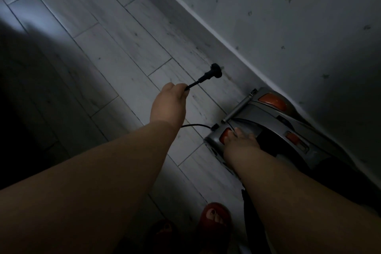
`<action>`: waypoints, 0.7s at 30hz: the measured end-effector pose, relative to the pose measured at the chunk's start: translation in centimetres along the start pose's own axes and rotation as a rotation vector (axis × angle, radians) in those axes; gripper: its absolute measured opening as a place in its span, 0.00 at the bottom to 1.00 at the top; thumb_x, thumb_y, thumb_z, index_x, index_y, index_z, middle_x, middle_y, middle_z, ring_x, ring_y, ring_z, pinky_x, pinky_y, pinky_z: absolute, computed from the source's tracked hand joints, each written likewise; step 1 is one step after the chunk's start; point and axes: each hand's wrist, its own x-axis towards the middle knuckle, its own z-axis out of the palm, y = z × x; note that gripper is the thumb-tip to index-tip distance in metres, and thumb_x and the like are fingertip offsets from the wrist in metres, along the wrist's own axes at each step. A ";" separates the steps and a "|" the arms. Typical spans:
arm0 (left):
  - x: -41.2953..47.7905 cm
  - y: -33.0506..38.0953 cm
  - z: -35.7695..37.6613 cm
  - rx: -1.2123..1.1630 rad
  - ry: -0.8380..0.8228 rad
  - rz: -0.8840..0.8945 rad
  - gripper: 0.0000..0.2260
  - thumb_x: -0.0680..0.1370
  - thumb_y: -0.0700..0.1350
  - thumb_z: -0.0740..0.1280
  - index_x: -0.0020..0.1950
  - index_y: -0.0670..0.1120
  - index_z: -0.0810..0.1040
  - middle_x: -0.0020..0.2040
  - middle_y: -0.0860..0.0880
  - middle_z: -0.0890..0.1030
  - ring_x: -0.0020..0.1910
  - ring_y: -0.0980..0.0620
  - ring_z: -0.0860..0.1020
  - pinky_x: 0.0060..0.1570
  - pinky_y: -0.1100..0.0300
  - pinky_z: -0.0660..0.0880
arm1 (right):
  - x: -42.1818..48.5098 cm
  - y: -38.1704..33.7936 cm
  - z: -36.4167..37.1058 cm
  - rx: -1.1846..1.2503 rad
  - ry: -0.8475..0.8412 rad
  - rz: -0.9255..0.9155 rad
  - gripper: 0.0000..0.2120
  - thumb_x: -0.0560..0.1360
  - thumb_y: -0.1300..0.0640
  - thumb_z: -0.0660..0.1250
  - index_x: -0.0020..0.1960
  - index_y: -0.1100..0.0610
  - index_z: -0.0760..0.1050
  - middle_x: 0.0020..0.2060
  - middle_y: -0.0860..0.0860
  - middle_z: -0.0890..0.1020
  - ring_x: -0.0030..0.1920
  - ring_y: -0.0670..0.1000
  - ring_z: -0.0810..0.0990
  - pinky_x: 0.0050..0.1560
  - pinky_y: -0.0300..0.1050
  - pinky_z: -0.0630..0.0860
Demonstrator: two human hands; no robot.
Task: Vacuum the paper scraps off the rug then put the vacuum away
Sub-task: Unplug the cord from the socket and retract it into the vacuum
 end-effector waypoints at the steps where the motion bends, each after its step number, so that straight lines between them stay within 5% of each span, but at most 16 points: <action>1: 0.0 0.2 0.1 -0.042 -0.002 -0.027 0.14 0.83 0.46 0.56 0.62 0.44 0.76 0.51 0.44 0.74 0.44 0.51 0.70 0.39 0.65 0.60 | -0.3 -0.3 -0.3 -0.019 0.011 0.016 0.39 0.78 0.50 0.64 0.80 0.54 0.44 0.79 0.54 0.42 0.78 0.56 0.38 0.74 0.64 0.44; 6: -0.1 0.8 0.5 -0.352 0.008 -0.185 0.13 0.82 0.47 0.58 0.61 0.46 0.77 0.50 0.47 0.76 0.46 0.53 0.72 0.44 0.66 0.64 | 0.2 -2.3 -1.2 0.157 0.452 -0.024 0.23 0.80 0.56 0.60 0.74 0.54 0.63 0.70 0.56 0.71 0.71 0.58 0.64 0.69 0.53 0.61; 11: 1.2 1.2 -0.3 -0.901 0.008 -0.456 0.06 0.80 0.49 0.62 0.51 0.51 0.78 0.38 0.52 0.74 0.36 0.55 0.71 0.42 0.58 0.72 | 1.8 -5.7 -3.5 0.707 0.263 -0.260 0.34 0.80 0.53 0.62 0.80 0.45 0.48 0.70 0.55 0.71 0.63 0.56 0.74 0.60 0.45 0.70; 14: 2.2 1.1 -0.8 -1.085 -0.018 -0.532 0.07 0.80 0.48 0.63 0.55 0.49 0.78 0.38 0.51 0.72 0.32 0.55 0.68 0.33 0.60 0.69 | 2.7 -7.0 -3.8 0.907 0.202 -0.319 0.30 0.79 0.53 0.64 0.78 0.48 0.57 0.62 0.54 0.75 0.53 0.51 0.73 0.53 0.43 0.70; 18: 3.2 0.4 -1.6 -1.276 -0.005 -0.612 0.07 0.80 0.45 0.62 0.55 0.45 0.77 0.36 0.50 0.70 0.28 0.56 0.64 0.24 0.66 0.65 | 3.7 -6.8 -4.1 1.084 0.240 -0.184 0.17 0.80 0.54 0.62 0.67 0.56 0.73 0.64 0.58 0.76 0.61 0.57 0.76 0.62 0.48 0.73; 21: 3.8 -0.9 -2.0 -1.445 0.057 -0.722 0.07 0.81 0.43 0.61 0.55 0.44 0.76 0.35 0.50 0.69 0.25 0.57 0.62 0.21 0.67 0.62 | 5.1 -6.4 -4.6 1.015 0.267 -0.103 0.17 0.81 0.52 0.61 0.66 0.60 0.75 0.62 0.59 0.79 0.61 0.59 0.76 0.59 0.47 0.74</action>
